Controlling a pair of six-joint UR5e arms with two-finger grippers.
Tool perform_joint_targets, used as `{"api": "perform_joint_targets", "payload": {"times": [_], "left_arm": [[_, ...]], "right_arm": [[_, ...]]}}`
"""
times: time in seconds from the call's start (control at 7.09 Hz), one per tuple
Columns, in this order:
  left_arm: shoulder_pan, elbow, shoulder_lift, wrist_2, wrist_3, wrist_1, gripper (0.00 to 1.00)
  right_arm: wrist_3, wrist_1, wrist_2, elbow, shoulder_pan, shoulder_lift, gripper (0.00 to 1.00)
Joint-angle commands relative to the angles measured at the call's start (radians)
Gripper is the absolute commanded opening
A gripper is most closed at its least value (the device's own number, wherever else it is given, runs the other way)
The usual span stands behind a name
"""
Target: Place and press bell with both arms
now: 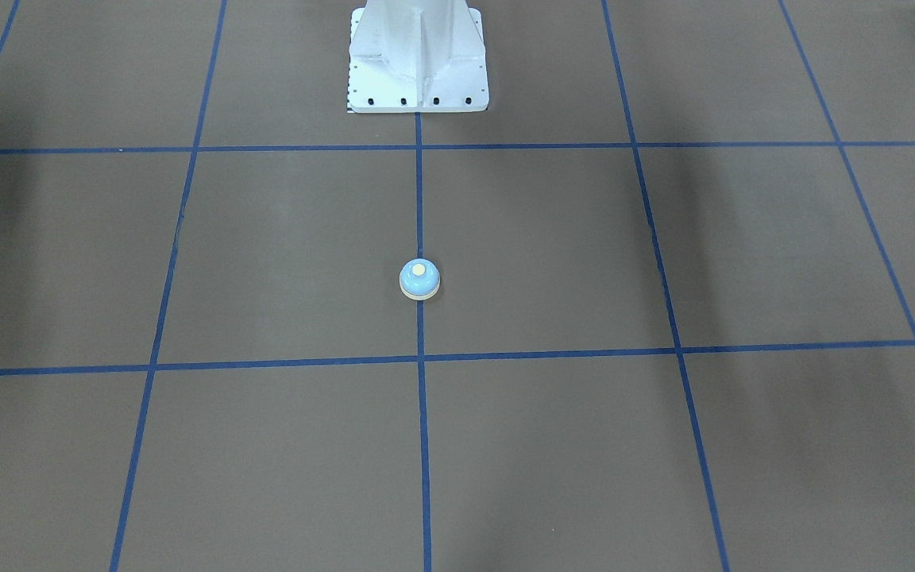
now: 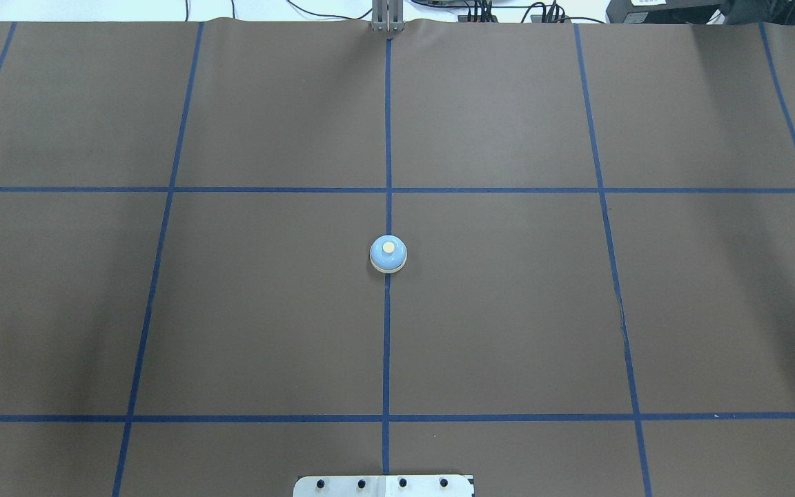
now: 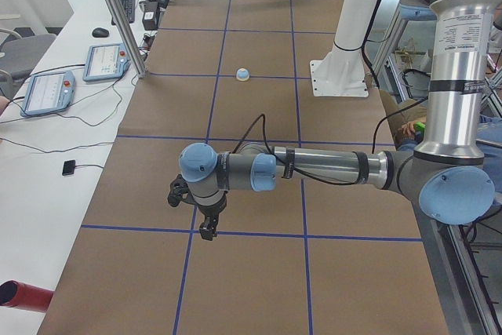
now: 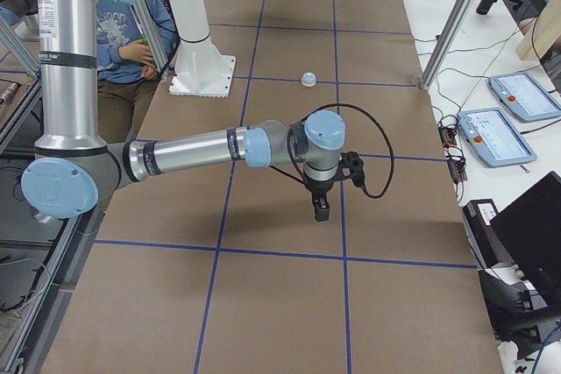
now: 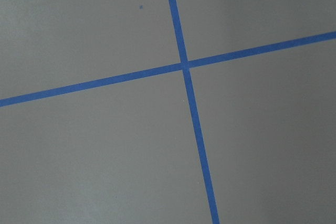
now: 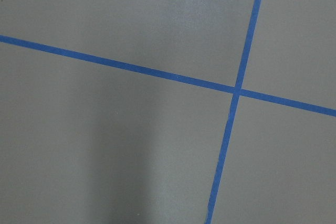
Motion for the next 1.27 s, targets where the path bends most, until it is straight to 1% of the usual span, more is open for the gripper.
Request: {"api": "perform_joint_targets", "payload": {"times": [0.0, 0.14, 0.56, 0.71, 0.99, 1.13], "left_arm": [[-0.002, -0.035, 0.014, -0.007, -0.004, 0.001, 0.99], [0.001, -0.080, 0.044, 0.003, -0.004, -0.001, 1.00], [0.000, -0.085, 0.046, -0.006, -0.006, -0.002, 1.00], [0.001, -0.079, 0.043, -0.006, -0.004, -0.004, 1.00], [0.003, -0.044, 0.044, -0.006, -0.003, -0.062, 1.00], [0.004, -0.039, 0.043, -0.006, -0.004, -0.071, 1.00]], "right_arm": [[-0.005, 0.001, -0.016, 0.003, -0.004, 0.010, 1.00], [-0.005, 0.001, -0.016, 0.006, -0.005, 0.009, 1.00], [-0.002, 0.007, -0.004, 0.006, -0.005, 0.009, 1.00], [0.006, 0.011, -0.007, -0.001, -0.007, 0.010, 1.00], [0.009, 0.010, -0.001, 0.006, -0.010, 0.010, 1.00], [0.009, 0.010, -0.007, 0.000, -0.025, 0.012, 1.00]]}}
